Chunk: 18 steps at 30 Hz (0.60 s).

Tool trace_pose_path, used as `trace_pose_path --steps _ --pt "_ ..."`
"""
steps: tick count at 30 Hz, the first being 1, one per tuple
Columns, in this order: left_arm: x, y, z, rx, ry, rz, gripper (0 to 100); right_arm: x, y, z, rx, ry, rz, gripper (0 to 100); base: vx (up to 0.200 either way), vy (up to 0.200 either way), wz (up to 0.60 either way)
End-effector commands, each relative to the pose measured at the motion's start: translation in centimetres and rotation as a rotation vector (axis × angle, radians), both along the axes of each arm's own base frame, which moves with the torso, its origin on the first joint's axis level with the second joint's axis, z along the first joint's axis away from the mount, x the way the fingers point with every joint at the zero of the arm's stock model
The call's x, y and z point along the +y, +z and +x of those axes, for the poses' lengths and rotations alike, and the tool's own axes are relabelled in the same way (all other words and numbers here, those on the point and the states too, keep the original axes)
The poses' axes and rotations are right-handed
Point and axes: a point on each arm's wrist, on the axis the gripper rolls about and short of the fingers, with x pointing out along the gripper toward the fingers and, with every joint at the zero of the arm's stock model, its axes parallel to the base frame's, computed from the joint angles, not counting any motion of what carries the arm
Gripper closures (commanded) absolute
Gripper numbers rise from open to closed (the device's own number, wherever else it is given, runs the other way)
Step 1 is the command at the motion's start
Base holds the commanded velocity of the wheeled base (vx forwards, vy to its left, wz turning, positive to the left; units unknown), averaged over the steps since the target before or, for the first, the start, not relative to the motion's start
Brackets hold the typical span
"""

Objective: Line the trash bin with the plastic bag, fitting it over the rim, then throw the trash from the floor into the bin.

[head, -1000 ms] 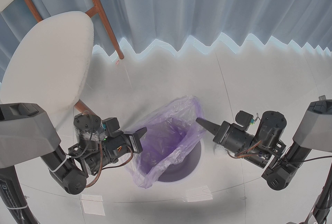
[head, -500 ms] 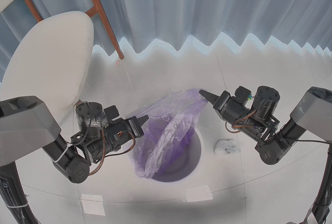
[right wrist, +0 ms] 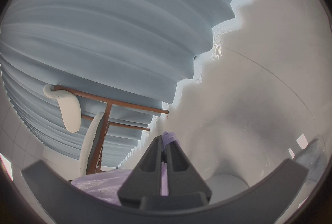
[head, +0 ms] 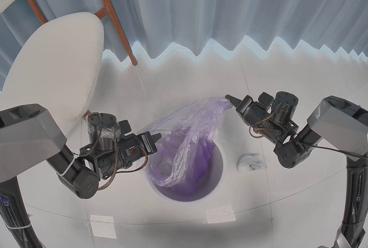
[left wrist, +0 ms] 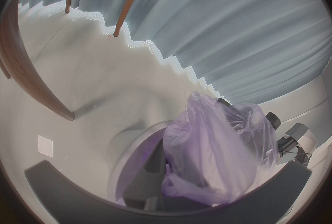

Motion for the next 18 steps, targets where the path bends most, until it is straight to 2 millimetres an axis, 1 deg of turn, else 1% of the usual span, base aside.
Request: trace_pose_path --steps 1,2,3,5,6,7,8,9,10,13,14,15,17,18 --pt "-0.2 0.1 -0.3 -0.002 -0.007 -0.001 100 -0.1 -1.3 0.1 0.017 -0.004 -0.009 100 0.000 0.000 0.00" --pt "-0.2 0.2 -0.2 -0.003 -0.007 -0.002 100 -0.1 -1.3 0.0 0.010 -0.002 -0.007 100 0.000 0.000 0.00" --pt "-0.2 0.2 -0.3 -0.003 -0.006 -0.001 100 -0.2 -1.0 -0.4 0.000 -0.001 -0.005 0 0.000 0.000 0.00" --pt "-0.1 0.3 -0.3 -0.006 -0.004 -0.002 100 -0.8 0.0 -1.9 0.005 -0.001 -0.003 0 0.000 0.000 0.00" --pt "-0.2 0.3 -0.3 -0.006 -0.006 -0.002 100 -1.2 0.6 -2.9 0.018 0.003 -0.004 0 0.000 0.000 0.00" --pt "-0.2 0.3 -0.3 -0.005 -0.006 -0.001 100 -1.2 0.7 -3.2 0.022 0.006 -0.005 0 0.000 0.000 0.00" --pt "-0.2 0.6 -0.5 -0.012 -0.008 -0.004 100 -1.6 1.2 -4.8 0.039 0.024 -0.019 0 0.000 0.000 0.00" --pt "-0.2 0.7 -0.7 -0.013 -0.011 -0.005 100 -1.7 1.4 -5.9 0.046 0.037 -0.030 0 0.000 0.000 0.00" --pt "-0.3 0.8 -1.0 -0.013 -0.018 -0.006 100 -1.8 1.8 -7.4 0.048 0.049 -0.047 0 0.000 0.000 0.00" --pt "-0.6 1.3 -1.7 -0.020 -0.038 -0.008 100 -2.7 3.5 -10.6 0.029 0.067 -0.081 0 0.000 0.000 0.00" --pt "-0.8 1.5 -1.9 -0.022 -0.044 -0.011 100 -2.6 3.7 -11.5 0.038 0.081 -0.086 0 0.000 0.000 0.00" --pt "-0.8 1.5 -1.9 -0.022 -0.044 -0.011 100 -2.6 3.7 -11.5 0.038 0.081 -0.086 0 0.000 0.000 0.00" --pt "-1.0 1.5 -2.2 -0.021 -0.052 -0.009 100 -1.7 4.1 -14.0 0.099 0.146 -0.117 0 0.000 0.000 0.00" --pt "-1.1 1.5 -2.3 -0.024 -0.055 -0.009 100 -1.3 4.0 -14.8 0.129 0.173 -0.133 0 0.000 0.000 0.00"
